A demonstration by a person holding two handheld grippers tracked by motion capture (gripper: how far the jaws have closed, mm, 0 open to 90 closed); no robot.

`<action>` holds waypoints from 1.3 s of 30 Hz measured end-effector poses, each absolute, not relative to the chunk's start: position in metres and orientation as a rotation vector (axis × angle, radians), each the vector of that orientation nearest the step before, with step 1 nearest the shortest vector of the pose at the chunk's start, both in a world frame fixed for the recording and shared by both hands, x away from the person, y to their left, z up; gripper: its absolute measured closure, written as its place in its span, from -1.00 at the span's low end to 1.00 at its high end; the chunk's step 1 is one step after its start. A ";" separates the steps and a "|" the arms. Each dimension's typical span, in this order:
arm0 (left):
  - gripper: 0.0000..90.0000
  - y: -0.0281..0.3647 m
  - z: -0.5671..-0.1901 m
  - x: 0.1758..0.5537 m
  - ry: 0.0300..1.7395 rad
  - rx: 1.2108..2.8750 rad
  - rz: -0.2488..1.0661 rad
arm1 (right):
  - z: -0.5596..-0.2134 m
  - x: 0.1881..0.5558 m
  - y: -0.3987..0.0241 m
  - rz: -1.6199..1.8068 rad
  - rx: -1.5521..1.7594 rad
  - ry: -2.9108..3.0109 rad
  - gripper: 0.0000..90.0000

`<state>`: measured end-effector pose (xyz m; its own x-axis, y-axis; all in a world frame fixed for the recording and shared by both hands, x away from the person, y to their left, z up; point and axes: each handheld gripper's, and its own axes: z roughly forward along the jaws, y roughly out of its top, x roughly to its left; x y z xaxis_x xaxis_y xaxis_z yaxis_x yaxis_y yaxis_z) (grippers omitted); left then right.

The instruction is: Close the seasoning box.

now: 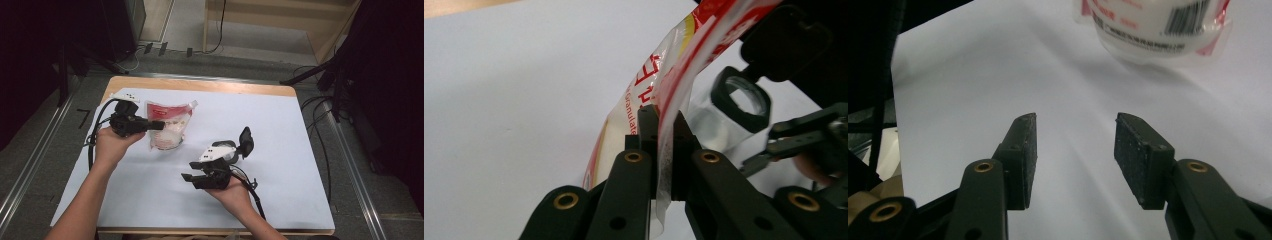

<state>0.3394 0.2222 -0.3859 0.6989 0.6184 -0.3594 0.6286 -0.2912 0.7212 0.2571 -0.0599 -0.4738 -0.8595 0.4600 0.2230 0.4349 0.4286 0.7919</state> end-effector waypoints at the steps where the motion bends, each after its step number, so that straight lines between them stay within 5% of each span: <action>1: 1.00 0.221 -0.380 0.335 0.962 1.985 -0.015 | -0.475 0.256 -0.060 1.442 0.841 2.629 0.16; 10: 1.00 0.206 -0.350 0.310 0.841 2.039 -0.112 | -0.480 0.256 -0.061 1.438 0.923 2.629 0.19; 39: 1.00 0.186 -0.323 0.282 0.823 2.040 -0.243 | -0.491 0.257 -0.058 1.457 1.047 2.471 0.28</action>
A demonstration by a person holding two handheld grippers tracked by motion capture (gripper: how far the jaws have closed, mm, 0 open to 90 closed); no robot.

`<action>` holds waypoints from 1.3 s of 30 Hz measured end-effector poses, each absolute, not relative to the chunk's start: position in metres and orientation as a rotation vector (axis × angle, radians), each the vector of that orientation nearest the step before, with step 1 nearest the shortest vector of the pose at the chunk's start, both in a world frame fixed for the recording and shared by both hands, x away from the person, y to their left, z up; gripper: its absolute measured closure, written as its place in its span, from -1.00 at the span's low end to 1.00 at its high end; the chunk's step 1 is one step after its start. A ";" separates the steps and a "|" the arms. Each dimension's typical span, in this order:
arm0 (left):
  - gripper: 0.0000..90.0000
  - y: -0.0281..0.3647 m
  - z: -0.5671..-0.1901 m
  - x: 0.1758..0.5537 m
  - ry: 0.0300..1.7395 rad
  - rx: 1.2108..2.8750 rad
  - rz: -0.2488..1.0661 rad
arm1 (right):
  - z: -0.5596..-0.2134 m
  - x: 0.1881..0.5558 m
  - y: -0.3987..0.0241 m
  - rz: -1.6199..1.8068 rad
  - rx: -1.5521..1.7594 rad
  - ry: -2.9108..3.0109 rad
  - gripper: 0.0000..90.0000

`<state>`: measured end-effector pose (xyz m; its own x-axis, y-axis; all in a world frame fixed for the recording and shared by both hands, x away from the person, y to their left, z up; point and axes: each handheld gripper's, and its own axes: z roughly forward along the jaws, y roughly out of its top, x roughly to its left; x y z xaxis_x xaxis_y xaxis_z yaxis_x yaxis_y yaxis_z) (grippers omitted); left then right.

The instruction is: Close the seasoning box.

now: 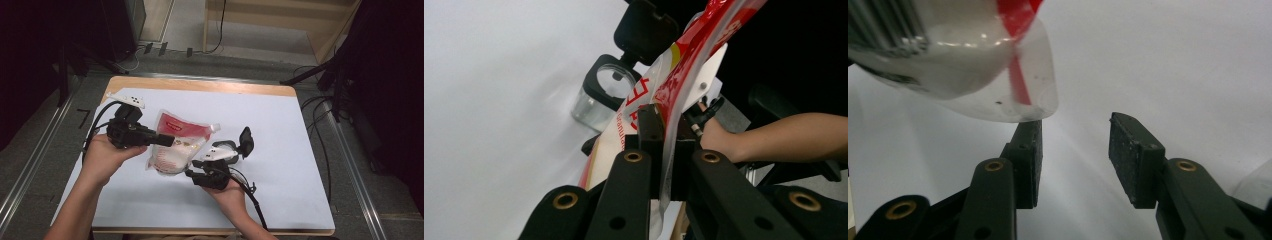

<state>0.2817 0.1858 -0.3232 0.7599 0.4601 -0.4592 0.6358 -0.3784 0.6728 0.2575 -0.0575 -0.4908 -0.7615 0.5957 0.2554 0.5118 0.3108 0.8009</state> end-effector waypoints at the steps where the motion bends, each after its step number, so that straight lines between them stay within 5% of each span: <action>1: 1.00 0.185 -0.322 0.281 0.822 2.039 -0.251 | -0.492 0.257 -0.057 1.461 1.048 2.465 0.27; 23: 1.00 0.183 -0.331 0.285 0.888 1.962 -0.347 | -0.501 0.244 -0.049 1.465 1.044 2.345 0.25; 39: 1.00 0.184 -0.345 0.292 0.919 1.913 -0.447 | -0.495 0.230 -0.041 1.379 0.753 2.328 0.45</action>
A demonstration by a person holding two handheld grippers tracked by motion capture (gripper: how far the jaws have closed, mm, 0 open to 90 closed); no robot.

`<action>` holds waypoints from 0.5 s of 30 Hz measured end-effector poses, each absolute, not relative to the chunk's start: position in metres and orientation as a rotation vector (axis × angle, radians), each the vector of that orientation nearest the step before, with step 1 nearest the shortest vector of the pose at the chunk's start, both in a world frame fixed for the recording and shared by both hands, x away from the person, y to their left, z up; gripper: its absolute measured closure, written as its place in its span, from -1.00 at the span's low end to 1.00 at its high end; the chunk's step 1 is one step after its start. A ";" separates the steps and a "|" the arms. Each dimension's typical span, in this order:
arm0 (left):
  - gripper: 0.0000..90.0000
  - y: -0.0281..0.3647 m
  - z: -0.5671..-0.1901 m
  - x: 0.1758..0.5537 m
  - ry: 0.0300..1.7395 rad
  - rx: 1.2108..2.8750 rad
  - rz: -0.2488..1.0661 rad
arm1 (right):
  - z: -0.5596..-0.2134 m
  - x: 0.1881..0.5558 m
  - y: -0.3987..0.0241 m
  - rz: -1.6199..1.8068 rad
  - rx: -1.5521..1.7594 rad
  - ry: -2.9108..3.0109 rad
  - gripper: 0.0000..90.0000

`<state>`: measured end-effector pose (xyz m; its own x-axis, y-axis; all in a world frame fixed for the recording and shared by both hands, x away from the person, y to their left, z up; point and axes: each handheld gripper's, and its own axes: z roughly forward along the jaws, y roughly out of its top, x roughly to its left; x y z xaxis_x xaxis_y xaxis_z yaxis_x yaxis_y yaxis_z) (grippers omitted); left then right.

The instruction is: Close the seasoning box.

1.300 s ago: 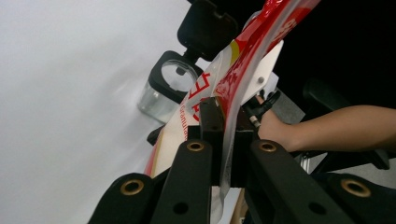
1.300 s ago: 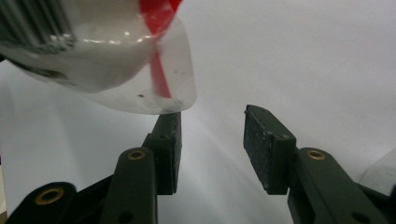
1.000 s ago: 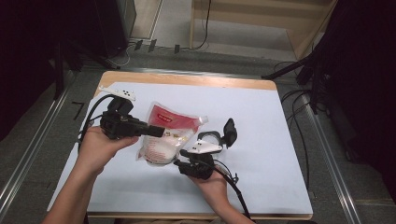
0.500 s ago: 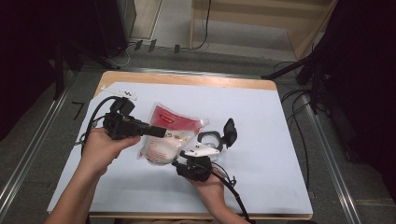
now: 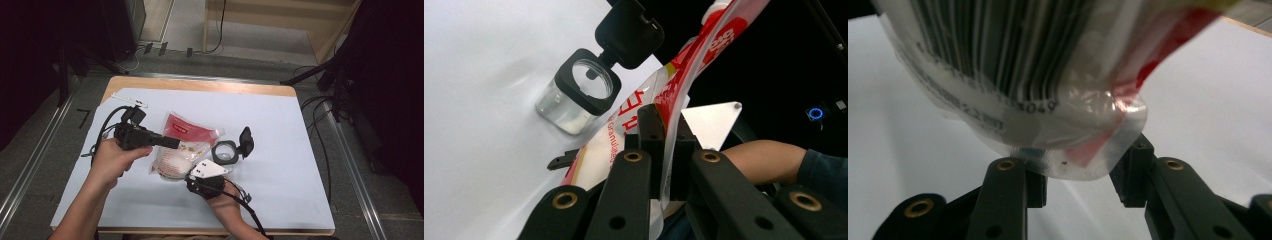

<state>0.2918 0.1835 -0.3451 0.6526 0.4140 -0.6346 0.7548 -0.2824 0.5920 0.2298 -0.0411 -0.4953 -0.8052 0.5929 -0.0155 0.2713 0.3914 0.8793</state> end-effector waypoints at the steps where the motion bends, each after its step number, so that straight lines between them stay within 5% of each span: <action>1: 1.00 0.184 -0.345 0.292 0.921 1.910 -0.447 | -0.494 0.230 -0.042 1.385 0.748 2.330 0.47; 15: 0.94 0.162 -0.343 0.284 0.896 1.999 -0.271 | -0.486 0.225 -0.033 1.328 0.634 2.440 0.30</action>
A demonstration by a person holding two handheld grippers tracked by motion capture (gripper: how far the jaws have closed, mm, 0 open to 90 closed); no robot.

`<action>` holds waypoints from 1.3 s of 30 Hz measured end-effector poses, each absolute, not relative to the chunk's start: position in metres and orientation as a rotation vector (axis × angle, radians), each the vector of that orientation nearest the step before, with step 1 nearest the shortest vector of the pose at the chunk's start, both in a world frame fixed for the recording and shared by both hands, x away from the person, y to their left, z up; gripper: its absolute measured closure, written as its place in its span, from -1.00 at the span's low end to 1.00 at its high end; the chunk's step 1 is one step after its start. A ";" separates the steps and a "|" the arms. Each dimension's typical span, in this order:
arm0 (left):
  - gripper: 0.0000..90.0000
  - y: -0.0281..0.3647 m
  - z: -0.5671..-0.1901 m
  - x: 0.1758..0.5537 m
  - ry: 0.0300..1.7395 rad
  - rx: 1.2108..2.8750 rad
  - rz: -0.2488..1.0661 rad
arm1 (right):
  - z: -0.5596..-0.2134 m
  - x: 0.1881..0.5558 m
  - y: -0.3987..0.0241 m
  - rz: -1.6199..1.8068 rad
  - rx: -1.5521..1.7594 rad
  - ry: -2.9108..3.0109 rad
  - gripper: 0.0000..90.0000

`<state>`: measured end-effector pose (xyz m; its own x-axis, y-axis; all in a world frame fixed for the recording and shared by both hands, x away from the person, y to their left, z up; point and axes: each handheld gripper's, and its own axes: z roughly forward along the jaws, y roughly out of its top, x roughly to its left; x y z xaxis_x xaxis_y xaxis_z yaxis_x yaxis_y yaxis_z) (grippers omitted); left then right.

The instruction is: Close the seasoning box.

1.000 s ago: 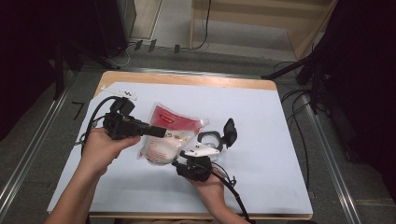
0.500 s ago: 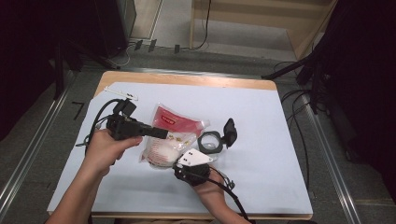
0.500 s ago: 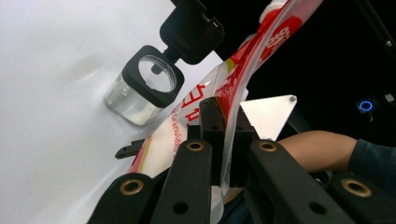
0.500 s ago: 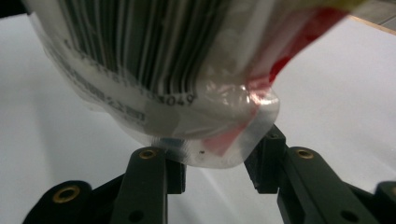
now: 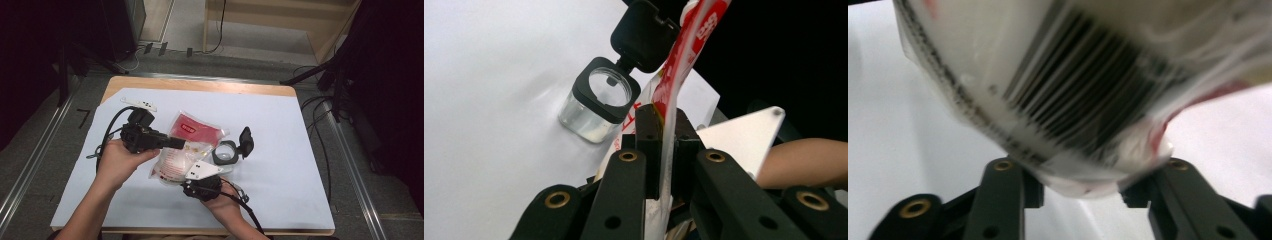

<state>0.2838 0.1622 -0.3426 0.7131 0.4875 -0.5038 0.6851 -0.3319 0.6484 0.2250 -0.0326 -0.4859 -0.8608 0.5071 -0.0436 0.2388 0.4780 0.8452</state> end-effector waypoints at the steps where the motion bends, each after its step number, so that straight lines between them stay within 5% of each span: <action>1: 0.93 0.158 -0.345 0.284 0.894 2.014 -0.266 | -0.485 0.223 -0.031 1.319 0.598 2.435 0.31; 6: 0.87 0.149 -0.348 0.281 0.845 2.075 -0.168 | -0.482 0.217 -0.026 1.384 0.591 2.510 0.32; 22: 0.66 0.139 -0.360 0.281 0.703 2.068 -0.169 | -0.470 0.217 -0.029 1.553 0.607 2.599 0.36; 39: 0.58 0.123 -0.365 0.292 0.916 2.018 -0.277 | -0.460 0.213 -0.023 1.473 0.583 2.581 0.33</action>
